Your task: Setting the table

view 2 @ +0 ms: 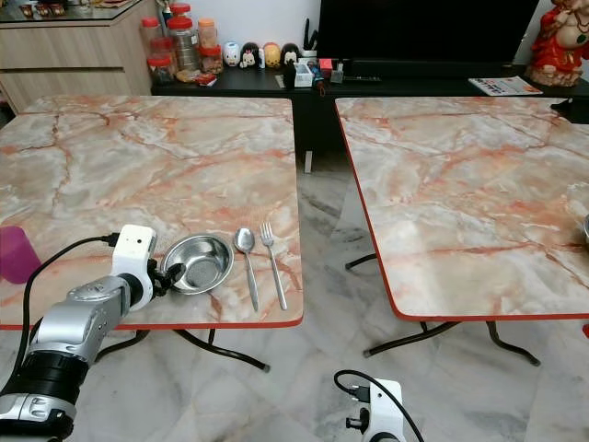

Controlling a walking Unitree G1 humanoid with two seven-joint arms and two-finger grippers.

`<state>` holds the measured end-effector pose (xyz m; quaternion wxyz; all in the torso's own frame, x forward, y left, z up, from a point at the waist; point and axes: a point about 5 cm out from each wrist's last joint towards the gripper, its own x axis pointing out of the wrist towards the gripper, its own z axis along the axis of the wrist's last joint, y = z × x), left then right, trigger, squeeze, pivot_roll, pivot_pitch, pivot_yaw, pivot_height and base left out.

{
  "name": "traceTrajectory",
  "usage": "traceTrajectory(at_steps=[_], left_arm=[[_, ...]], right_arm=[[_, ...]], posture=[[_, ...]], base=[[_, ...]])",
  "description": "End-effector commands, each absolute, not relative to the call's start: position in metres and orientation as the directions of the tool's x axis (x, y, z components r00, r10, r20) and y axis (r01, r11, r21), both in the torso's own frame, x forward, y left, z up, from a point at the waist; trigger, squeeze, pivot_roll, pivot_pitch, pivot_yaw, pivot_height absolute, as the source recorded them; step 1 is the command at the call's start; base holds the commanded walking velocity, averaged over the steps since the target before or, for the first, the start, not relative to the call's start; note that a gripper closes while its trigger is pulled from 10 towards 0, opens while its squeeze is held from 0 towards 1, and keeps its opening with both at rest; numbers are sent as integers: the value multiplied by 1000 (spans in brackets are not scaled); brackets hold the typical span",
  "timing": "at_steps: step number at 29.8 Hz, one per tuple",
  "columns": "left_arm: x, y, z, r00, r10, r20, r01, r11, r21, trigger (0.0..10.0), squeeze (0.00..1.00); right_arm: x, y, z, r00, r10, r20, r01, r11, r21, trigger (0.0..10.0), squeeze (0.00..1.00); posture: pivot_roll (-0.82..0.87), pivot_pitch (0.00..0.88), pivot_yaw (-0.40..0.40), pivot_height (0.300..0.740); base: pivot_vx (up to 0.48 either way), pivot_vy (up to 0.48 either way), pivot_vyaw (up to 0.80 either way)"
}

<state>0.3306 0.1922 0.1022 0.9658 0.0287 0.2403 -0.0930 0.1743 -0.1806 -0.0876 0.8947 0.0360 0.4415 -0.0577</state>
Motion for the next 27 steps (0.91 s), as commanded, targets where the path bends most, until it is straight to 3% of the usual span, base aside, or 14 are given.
traceTrajectory(at_steps=[1, 2, 27], left_arm=[[330, 192, 101, 859, -170, -483, 201, 980, 11, 2667, 0], [330, 191, 101, 859, -172, -483, 202, 979, 11, 0, 0], [328, 193, 98, 857, -174, -486, 196, 981, -6, 0, 0]], right_arm=[[175, -181, -87, 605, -70, -793, 135, 991, 16, 10000, 0], [175, -181, -87, 605, -70, -793, 135, 991, 16, 10000, 0], [175, -180, -87, 602, -67, -796, 133, 991, 17, 10000, 0]], posture=[[55, 0, -26, 740], [55, 0, -26, 740], [55, 0, -25, 740]], base=[[0, 0, 0], [0, 0, 0], [0, 0, 0]])
